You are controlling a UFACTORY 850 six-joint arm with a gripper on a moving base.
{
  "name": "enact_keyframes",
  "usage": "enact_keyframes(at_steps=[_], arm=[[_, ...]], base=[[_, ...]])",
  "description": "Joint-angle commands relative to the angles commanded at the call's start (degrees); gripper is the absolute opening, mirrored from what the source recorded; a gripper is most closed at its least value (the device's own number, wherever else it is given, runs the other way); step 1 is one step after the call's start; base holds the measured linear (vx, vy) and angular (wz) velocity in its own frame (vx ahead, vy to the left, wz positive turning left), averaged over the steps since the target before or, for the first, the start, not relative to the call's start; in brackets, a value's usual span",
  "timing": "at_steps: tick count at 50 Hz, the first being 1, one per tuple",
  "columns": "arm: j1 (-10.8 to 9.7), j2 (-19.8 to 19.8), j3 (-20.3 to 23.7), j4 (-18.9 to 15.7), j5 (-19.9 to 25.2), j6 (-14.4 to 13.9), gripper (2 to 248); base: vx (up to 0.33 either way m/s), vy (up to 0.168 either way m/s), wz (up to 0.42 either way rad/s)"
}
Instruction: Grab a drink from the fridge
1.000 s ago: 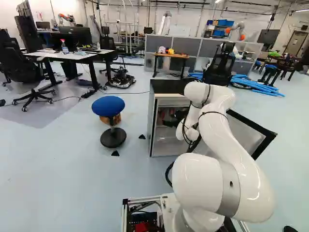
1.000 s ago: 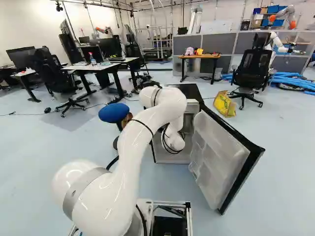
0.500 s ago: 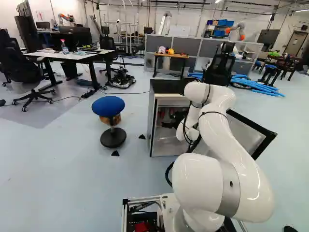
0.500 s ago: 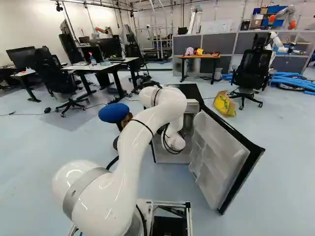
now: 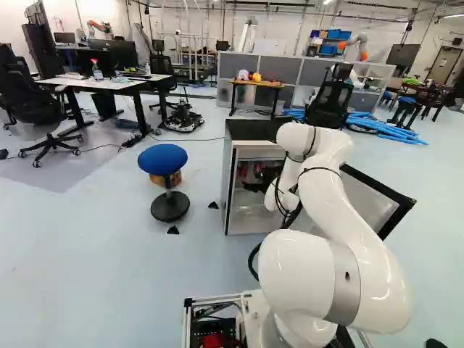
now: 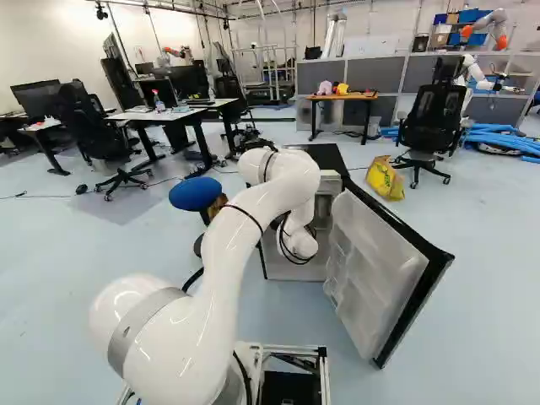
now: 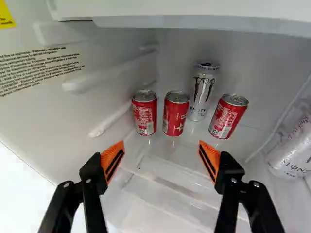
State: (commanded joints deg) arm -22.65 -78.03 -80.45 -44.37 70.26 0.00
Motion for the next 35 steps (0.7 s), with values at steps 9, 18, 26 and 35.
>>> enact_keyframes(at_steps=[9, 18, 26, 35], arm=[[0.0, 0.0, 0.0, 0.0, 0.0, 0.0, 201], [0.0, 0.0, 0.0, 0.0, 0.0, 0.0, 201], [0.0, 0.0, 0.0, 0.0, 0.0, 0.0, 188], [0.0, 0.0, 0.0, 0.0, 0.0, 0.0, 165]], base=[[0.000, 0.000, 0.000], [0.000, 0.000, 0.000], [0.000, 0.000, 0.000], [0.000, 0.000, 0.000]])
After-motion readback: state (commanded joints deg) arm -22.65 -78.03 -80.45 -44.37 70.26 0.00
